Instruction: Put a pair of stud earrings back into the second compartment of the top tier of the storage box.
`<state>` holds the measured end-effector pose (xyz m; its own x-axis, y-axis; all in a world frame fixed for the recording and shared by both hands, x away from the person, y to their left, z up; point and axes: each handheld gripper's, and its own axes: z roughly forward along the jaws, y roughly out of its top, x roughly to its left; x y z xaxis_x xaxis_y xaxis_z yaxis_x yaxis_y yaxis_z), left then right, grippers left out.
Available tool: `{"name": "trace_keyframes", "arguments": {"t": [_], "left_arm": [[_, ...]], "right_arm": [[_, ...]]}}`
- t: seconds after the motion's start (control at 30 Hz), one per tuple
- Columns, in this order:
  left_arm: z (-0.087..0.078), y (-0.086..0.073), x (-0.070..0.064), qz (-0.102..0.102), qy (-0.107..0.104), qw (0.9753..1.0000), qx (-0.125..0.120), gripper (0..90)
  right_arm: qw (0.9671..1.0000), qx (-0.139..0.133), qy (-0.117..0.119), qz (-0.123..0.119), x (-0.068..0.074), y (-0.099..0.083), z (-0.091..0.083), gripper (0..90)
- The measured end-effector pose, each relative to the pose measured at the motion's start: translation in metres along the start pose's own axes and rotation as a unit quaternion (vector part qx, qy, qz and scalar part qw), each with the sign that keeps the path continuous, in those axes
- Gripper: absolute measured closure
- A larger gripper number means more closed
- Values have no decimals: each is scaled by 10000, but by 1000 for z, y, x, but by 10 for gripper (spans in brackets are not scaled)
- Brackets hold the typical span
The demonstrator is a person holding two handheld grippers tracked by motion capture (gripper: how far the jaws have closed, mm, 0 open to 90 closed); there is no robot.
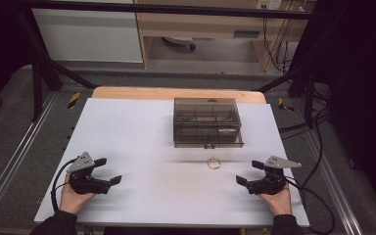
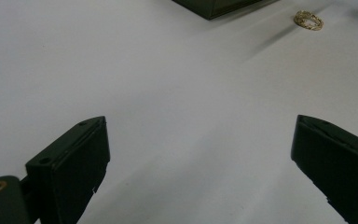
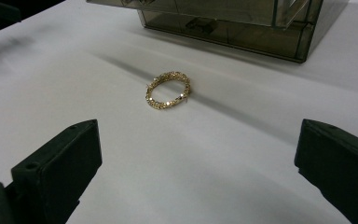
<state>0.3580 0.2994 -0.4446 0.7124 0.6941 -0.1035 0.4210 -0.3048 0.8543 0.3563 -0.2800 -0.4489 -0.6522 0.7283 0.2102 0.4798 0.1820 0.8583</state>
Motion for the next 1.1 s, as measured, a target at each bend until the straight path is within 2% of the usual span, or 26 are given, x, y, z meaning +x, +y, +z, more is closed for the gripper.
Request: {"name": "trace_keyframes", "arguments": {"t": [0.73, 1.1], "left_arm": [[1, 0, 0, -17, 52, 10000, 12, 42], [2, 0, 0, -29, 73, 10000, 47, 43]], "right_arm": [[9996, 245, -148, -78, 11, 13, 22, 45], [9988, 376, -271, -166, 17, 26, 44, 162]]}}
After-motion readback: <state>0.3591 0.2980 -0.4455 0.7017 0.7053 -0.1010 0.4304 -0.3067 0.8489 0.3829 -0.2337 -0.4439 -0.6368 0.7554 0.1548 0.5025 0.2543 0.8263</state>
